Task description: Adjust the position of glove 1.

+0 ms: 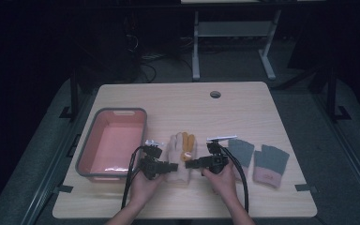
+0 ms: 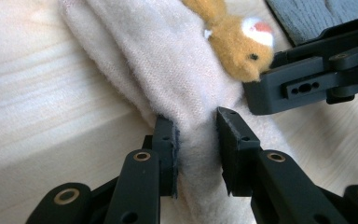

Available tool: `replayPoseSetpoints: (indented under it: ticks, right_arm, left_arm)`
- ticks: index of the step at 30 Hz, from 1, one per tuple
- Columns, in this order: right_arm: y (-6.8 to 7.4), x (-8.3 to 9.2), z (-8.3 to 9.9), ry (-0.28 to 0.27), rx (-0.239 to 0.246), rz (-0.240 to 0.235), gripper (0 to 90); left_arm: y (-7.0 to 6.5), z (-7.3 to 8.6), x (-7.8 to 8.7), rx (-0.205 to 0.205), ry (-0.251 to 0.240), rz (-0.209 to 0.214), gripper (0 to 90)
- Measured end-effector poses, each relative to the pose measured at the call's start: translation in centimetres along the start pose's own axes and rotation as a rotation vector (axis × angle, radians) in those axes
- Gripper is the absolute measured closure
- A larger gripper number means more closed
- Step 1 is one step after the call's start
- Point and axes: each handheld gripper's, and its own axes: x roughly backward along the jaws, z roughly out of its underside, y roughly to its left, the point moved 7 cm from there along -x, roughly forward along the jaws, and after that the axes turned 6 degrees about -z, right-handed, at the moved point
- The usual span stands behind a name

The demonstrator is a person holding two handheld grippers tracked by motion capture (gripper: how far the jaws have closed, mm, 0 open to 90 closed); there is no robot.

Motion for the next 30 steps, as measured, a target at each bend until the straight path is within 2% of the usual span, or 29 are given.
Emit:
replayPoseSetpoints:
  ticks: [4, 9, 13, 20, 30]
  right_arm:
    - [0.1, -0.2, 0.4, -0.011, -0.010, -0.007, 59.3]
    - [0.1, -1.1, 0.4, -0.030, -0.012, -0.026, 72.1]
    - [0.1, -1.1, 0.3, -0.028, -0.011, -0.051, 80.8]
    - [0.3, 0.0, -0.1, -0.030, 0.001, -0.071, 82.9]
    - [2.3, 3.0, -2.0, -0.081, 0.052, -0.087, 83.0]
  left_arm:
    - [-0.3, 0.3, -0.2, -0.003, -0.006, 0.004, 71.0]
    - [0.0, 0.4, -0.5, 0.060, -0.023, 0.039, 71.4]
    - [-0.2, 0.2, -0.5, 0.057, -0.031, 0.037, 72.2]
    - [-1.2, -0.8, 0.1, 0.032, -0.052, 0.059, 73.1]
    - [-2.5, -3.8, 2.1, 0.014, -0.107, 0.106, 73.1]
